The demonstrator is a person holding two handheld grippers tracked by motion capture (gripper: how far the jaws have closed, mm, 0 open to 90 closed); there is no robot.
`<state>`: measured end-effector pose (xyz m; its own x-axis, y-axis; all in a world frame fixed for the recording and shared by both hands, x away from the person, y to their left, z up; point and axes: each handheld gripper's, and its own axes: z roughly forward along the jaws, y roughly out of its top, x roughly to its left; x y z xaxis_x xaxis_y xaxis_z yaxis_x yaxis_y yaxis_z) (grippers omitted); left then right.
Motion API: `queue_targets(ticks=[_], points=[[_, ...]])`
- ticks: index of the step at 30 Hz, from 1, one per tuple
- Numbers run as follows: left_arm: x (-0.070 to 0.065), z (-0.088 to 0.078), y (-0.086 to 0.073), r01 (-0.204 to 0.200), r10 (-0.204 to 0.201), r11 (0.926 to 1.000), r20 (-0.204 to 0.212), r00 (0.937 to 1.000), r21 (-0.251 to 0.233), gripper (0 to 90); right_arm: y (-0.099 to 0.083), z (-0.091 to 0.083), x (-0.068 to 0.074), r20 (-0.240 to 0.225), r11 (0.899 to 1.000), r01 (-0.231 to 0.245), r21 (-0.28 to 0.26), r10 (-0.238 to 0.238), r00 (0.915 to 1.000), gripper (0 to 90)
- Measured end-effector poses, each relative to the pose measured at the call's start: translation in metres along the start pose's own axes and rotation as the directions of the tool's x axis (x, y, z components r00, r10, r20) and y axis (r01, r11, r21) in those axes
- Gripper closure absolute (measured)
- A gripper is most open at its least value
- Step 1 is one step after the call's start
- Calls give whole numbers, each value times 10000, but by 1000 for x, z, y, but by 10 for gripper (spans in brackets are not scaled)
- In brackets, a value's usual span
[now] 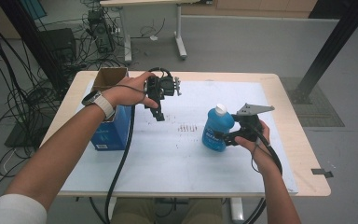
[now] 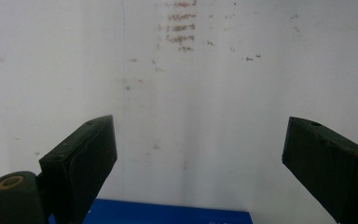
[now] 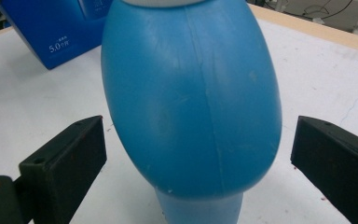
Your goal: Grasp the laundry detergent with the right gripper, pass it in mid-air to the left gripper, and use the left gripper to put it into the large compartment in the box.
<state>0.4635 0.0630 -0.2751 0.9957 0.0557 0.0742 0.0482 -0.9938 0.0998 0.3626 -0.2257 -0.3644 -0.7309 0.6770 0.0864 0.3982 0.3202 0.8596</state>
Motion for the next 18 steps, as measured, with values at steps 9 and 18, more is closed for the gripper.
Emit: queue_targets(ticks=[9,18], points=[[0,1,0,-17,17,10000,-8,10000,1,104,-5,2,-1,76,9997,-40,-235,42,10000,32],[-1,1,0,15,-15,10000,2,10000,1,104,-11,3,0,25,9984,-95,-551,97,9999,32]])
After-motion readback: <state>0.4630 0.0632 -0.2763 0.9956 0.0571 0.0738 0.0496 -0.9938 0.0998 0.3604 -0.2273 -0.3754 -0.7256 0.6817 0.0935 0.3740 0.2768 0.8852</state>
